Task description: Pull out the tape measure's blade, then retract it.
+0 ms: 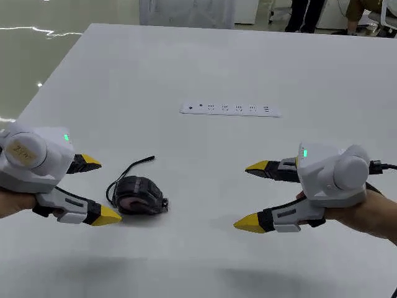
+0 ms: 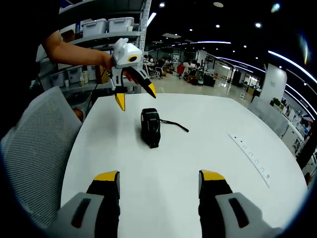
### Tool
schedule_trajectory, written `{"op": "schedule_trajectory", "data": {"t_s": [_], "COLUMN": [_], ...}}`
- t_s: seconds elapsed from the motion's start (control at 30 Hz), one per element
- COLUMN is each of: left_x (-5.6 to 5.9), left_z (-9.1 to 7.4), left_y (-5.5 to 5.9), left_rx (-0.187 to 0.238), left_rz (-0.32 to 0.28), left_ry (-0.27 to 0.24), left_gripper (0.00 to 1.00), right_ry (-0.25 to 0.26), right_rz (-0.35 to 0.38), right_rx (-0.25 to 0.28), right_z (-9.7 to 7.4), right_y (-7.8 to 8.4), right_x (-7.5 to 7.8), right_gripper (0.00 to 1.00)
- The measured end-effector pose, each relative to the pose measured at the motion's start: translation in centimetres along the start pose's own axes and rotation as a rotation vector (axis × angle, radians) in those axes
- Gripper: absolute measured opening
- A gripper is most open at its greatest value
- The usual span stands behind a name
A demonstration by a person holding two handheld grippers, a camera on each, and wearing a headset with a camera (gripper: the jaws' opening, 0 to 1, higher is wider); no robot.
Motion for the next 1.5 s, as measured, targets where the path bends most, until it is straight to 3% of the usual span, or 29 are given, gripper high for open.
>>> {"op": "schedule_trajectory", "data": {"t_s": [0.27, 0.6, 0.8, 0.97, 1.27, 1.5], "left_x": [-1.0, -1.3, -2.2, -2.0, -2.8, -2.8], "left_z": [1.0, 1.9, 2.7, 3.1, 4.2, 4.8], "left_y": [0.1, -0.3, 0.4, -0.2, -0.1, -0.3], "left_rx": [-0.028, -0.063, -0.070, -0.073, -0.101, -0.118], "left_rz": [0.027, 0.067, 0.084, 0.100, 0.134, 0.162], "left_ry": [0.025, 0.052, 0.067, 0.074, 0.102, 0.139], "left_gripper": [0.64, 0.60, 0.59, 0.58, 0.57, 0.54], "right_ry": [-0.033, -0.076, -0.098, -0.104, -0.134, -0.152], "right_rz": [-0.020, -0.048, -0.053, -0.059, -0.056, -0.069], "right_rx": [-0.001, 0.002, 0.001, 0.005, 0.019, 0.036], "right_z": [1.7, 3.9, 5.2, 6.1, 8.0, 9.5], "right_y": [-0.1, 0.1, 0.4, 0.5, 0.3, 0.2], "right_x": [0.4, 0.3, 0.5, 0.7, 0.6, 0.6], "right_gripper": [0.63, 0.59, 0.58, 0.56, 0.55, 0.51]}}
Point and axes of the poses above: the centre of the closed fingertips' face, and the gripper's own axes: z roughly forward along the fingers, x roughly to its right, y roughly out of its underside, the point moved 10 cm from there along -z, roughly backward along the fingers, and after that the axes turned 6 degrees about y, right-handed, at the moved point
